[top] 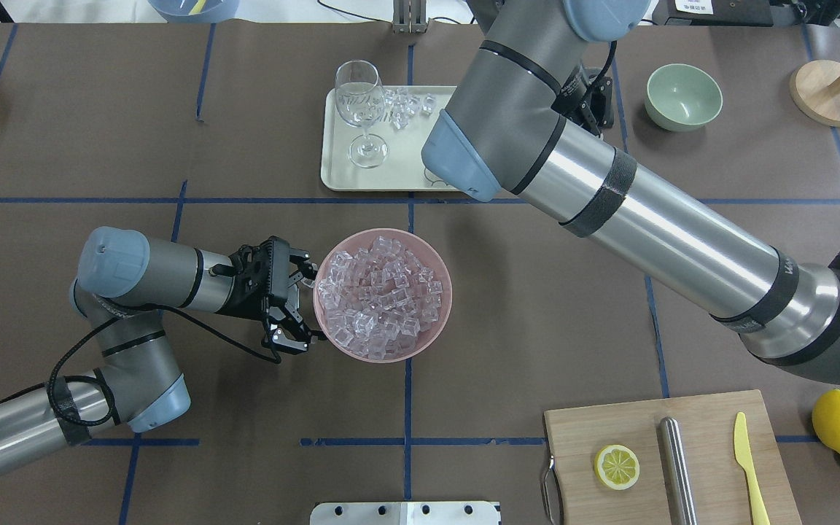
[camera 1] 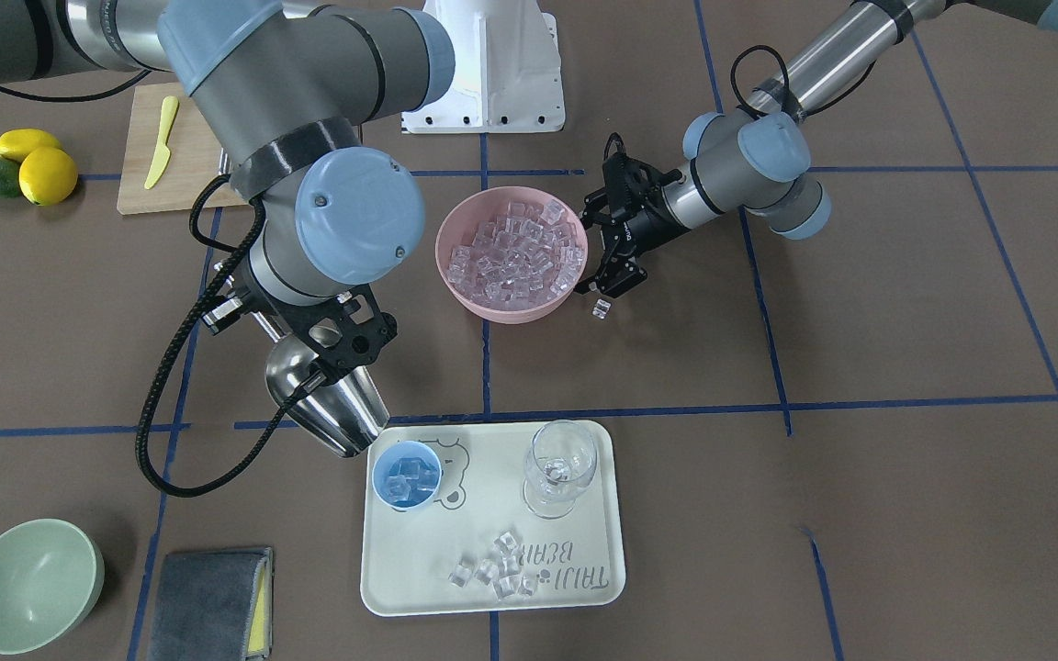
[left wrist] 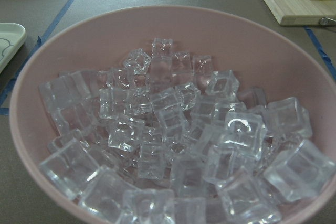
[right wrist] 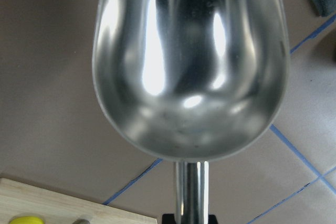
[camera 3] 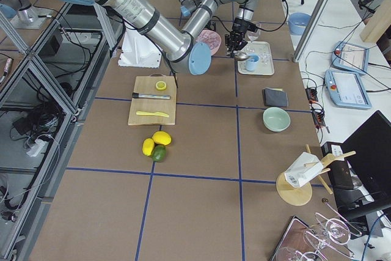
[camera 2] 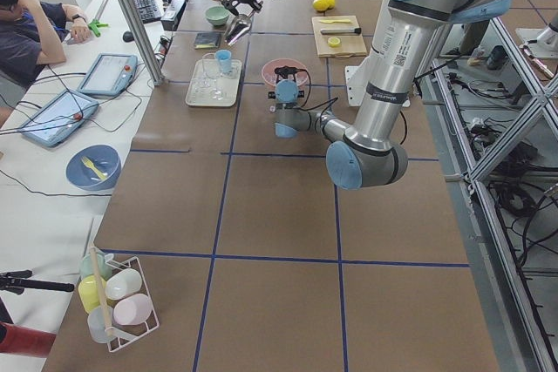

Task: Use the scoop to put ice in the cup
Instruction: 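Tilt the scoop with the right gripper to pour ice into the cup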

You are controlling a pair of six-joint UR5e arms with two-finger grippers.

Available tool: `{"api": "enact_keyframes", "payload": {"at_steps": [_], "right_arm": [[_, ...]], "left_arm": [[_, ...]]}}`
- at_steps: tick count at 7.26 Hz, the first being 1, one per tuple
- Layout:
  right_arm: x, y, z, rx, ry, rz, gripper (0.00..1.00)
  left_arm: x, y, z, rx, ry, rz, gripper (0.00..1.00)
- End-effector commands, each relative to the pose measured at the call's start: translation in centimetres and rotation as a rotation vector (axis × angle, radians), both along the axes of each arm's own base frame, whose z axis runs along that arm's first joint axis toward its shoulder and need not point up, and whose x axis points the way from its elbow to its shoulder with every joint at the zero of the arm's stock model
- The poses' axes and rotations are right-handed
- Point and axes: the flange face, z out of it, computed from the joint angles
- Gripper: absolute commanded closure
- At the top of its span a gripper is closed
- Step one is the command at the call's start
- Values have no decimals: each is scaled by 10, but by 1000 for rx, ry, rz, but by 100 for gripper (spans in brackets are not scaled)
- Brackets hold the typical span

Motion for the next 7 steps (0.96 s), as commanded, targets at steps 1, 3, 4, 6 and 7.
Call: {"api": "enact_keyframes", "payload": {"at_steps": [1,3,4,6,7], "right_arm": [[2,0,-3,2,-13,1,100],[16,-13,-6,-16,-78,54,100],[28,-20,-11,-51,-119,98,100],[54,-34,-21,-144,-185,295,100],[70,-34,-27,-170,-230,385,100]], "left_arm": [[0,0,0,0,1,0,0],[0,0,0,0,0,0,0],[0,0,0,-2,0,0,0],[-1,-1,0,-1,1,-3,0],[-1,-1,0,-1,1,-3,0]]}}
